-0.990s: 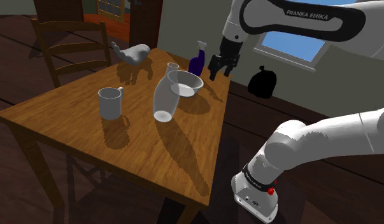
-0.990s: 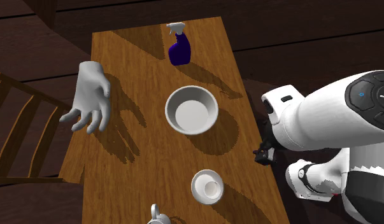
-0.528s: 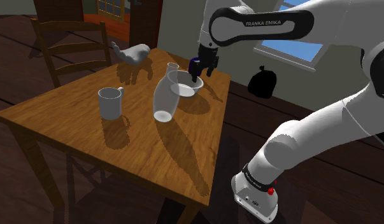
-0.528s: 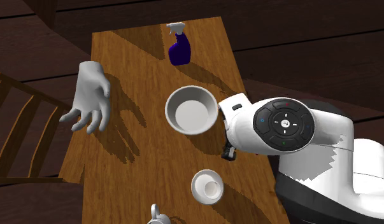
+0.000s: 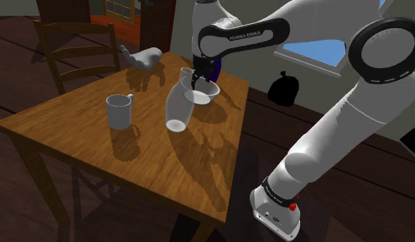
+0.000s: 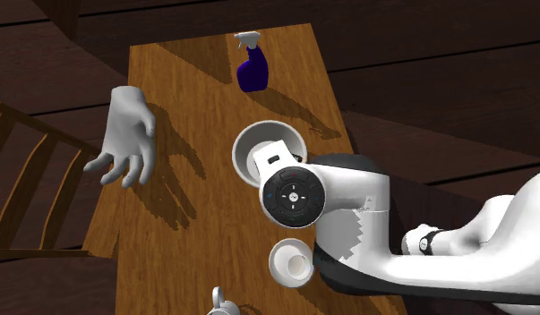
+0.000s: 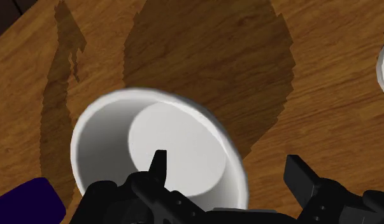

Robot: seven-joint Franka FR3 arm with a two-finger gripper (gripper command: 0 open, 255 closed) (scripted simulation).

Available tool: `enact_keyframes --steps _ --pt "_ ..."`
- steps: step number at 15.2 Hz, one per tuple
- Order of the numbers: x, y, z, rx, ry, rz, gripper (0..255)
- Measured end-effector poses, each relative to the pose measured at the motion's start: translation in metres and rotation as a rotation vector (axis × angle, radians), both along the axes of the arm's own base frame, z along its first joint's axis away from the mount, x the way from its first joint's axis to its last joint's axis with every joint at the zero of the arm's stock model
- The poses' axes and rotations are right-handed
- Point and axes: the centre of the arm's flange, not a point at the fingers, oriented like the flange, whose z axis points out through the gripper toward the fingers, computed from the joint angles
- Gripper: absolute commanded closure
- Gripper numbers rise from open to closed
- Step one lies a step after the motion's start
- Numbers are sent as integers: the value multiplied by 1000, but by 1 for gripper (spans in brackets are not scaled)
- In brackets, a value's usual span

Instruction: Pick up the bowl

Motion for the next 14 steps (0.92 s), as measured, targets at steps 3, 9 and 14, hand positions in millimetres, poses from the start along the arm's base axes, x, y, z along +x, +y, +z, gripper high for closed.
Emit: enact_keyframes --steps 3,9,14 --pt "33 7 -23 -39 -3 18 0" --pt "66 12 -59 -78 -10 35 0" --pt "67 14 -66 -28 -32 0 0"
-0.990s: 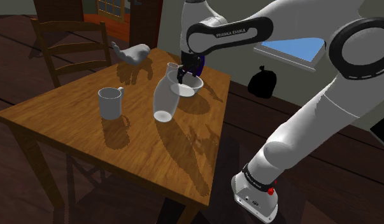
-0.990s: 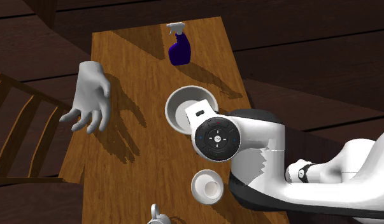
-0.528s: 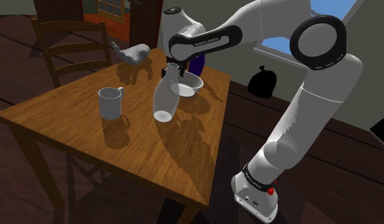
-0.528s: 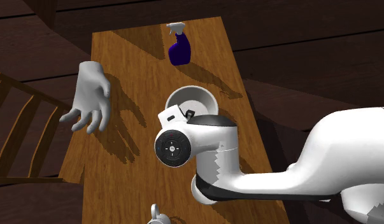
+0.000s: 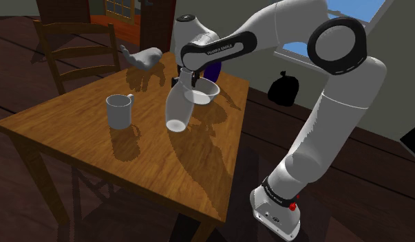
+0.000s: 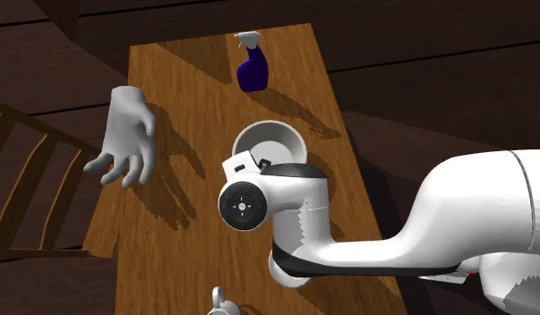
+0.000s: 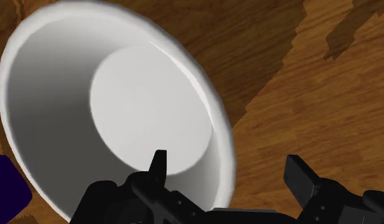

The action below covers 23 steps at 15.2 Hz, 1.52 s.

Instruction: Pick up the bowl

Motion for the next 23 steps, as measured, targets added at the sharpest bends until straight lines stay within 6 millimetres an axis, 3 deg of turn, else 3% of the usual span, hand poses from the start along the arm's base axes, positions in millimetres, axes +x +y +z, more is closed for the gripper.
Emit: enact_keyframes --steps 1,10,12,16,23 --pt "1 -1 -1 10 0 -6 255" --pt "15 7 6 -37 -16 22 255" --pt "7 -3 4 -31 -10 21 255" --pt "1 -2 8 -48 14 32 255" --pt "-1 -2 37 -52 27 35 255"
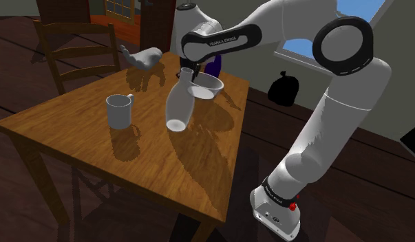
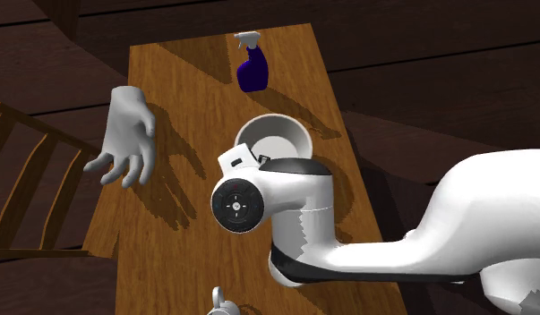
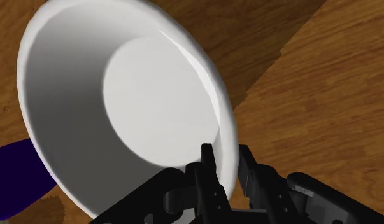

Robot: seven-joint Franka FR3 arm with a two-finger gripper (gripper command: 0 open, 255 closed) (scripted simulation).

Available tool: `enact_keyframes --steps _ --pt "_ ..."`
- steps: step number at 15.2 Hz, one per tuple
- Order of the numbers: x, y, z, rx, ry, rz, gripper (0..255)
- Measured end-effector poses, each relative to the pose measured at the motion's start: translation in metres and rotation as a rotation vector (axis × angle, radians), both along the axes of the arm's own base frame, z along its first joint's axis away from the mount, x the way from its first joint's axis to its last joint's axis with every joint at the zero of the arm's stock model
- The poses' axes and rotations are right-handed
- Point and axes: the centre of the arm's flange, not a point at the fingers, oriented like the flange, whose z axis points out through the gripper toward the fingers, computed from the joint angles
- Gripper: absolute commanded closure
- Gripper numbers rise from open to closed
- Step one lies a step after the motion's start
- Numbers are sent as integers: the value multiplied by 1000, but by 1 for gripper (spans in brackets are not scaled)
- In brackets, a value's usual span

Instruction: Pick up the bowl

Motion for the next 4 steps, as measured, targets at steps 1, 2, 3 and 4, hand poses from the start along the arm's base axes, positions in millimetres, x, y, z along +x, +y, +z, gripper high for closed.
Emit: enact_keyframes --steps 1,2,3,4 --pt "1 0 6 0 0 0 255" --pt "1 0 12 0 0 0 255" --pt "1 0 17 0 0 0 255" --pt "1 0 21 0 0 0 255"
